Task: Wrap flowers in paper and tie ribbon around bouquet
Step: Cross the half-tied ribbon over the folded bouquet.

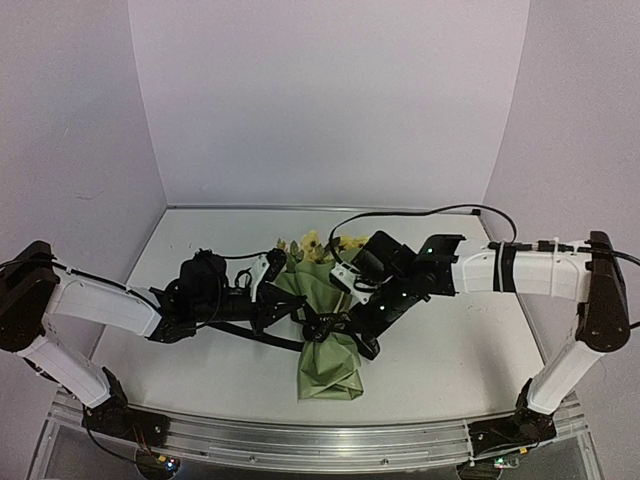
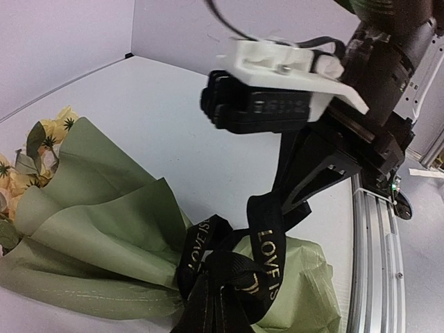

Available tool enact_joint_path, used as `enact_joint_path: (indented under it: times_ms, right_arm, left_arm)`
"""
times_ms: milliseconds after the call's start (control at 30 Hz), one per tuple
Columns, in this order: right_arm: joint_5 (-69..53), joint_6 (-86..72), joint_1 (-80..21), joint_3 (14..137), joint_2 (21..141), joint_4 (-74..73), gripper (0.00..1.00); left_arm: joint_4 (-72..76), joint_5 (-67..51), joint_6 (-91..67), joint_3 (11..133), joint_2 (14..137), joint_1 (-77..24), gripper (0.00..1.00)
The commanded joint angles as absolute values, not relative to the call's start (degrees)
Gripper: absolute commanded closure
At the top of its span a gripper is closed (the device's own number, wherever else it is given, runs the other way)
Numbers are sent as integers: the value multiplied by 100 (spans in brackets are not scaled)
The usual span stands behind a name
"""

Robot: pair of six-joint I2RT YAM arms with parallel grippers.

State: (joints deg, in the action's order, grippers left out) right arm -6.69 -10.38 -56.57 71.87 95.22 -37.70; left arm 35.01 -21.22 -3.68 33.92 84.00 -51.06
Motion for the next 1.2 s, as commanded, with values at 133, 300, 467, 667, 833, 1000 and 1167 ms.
enact_joint_path:
  times_ms: [133,300,467,667,833,1000,1167]
  right_arm:
    - [-1808,-2644,-5349,7752,10118,-4148,100]
    - [-1797,-2776,-5352,7778,10208,-4159,100]
    - [-1757,-2759,-5351,7762,10183,-4243,100]
    - [-1782,-2565,-5355,7882,10172,-4619,100]
    - [-1648,-2290,-5397,8049,10153,-4964,100]
    - [-1599,-2067,-5493,8293,10230,-5257,100]
    - [-1503,-2111,-5511,8287,10225,-5284,100]
  left_arm:
    - [4129,-1546,-822,3058,8192,-5309,100]
    - [4604,-1010,-1255,2658,8132,-5435,94]
    - [4837,-112,-1768,2321,8097,-5575,88]
    - [4878,972,-2348,1934,7813,-5645,77]
    - [4651,1245,-2491,1788,7427,-5674,72]
    - [4121,1564,-2111,1795,6556,-5687,70]
    - [3323,1074,-643,2429,6378,-5680,67]
